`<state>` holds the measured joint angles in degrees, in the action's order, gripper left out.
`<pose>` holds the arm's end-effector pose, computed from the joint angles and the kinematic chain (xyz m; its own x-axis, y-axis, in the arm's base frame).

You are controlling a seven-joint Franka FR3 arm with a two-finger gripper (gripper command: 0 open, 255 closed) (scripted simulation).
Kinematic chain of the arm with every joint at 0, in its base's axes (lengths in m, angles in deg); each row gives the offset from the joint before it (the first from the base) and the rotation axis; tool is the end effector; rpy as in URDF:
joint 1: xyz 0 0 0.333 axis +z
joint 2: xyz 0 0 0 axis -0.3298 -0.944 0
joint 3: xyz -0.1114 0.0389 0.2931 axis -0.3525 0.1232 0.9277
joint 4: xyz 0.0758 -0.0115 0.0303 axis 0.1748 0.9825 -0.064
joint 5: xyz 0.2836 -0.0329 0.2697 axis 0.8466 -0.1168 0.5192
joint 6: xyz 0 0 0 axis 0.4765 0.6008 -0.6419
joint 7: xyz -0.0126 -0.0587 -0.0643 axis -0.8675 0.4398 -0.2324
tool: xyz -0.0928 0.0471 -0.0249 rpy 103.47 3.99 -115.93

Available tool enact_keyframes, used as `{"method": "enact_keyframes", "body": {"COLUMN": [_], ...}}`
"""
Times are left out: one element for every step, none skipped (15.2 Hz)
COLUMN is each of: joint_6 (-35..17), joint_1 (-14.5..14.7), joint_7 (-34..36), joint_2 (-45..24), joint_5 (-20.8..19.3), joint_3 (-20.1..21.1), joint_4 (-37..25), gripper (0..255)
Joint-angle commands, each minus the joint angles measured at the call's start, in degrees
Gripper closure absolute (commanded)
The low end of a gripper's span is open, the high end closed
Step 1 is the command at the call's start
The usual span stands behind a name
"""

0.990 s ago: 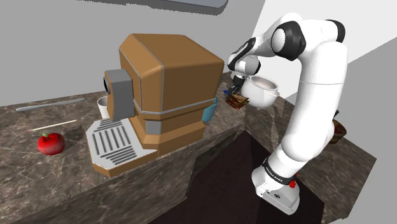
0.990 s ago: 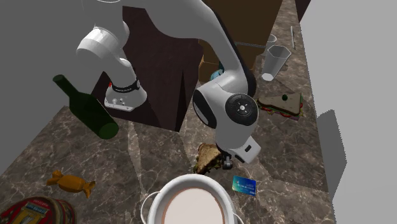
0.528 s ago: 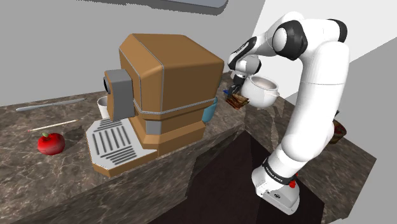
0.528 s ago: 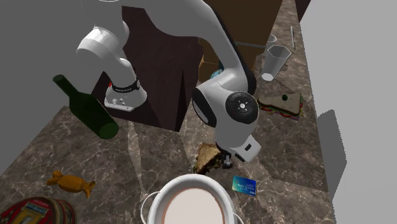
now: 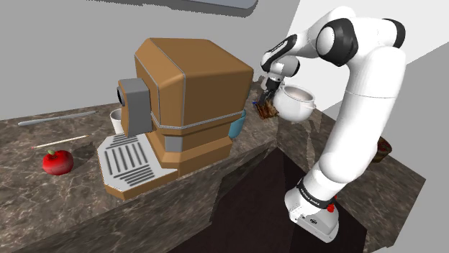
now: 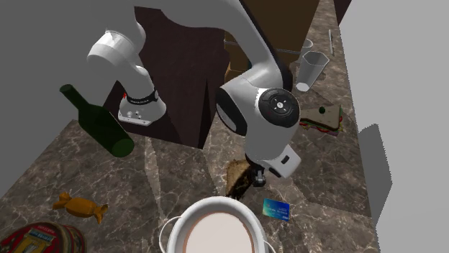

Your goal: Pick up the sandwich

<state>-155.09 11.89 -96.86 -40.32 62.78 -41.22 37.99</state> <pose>0.4615 -0.3510 0.2935 0.9991 0.0386 0.0175 0.0400 -0.9953 -0.0880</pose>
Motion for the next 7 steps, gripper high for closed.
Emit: {"method": "enact_keyframes", "body": {"joint_6": [1.2, 1.8, 2.4, 3.0, 3.6, 3.7, 3.7], "joint_1": [0.4, 0.5, 0.6, 0.8, 0.9, 0.9, 0.9], "joint_7": [0.7, 1.0, 1.4, 1.7, 2.0, 2.1, 2.1], "joint_2": [1.2, 1.8, 2.3, 2.8, 3.3, 3.4, 3.4], "joint_5": [-1.0, -1.4, -1.9, -2.3, -2.7, -2.8, -2.8], "joint_3": [-0.5, -0.6, -0.8, -1.0, -1.1, -1.2, -1.2], "joint_4": [-0.2, -0.4, -0.6, -0.8, -1.0, -1.1, -1.1], "gripper": [255, 255, 255, 255, 255, 255, 255]}}
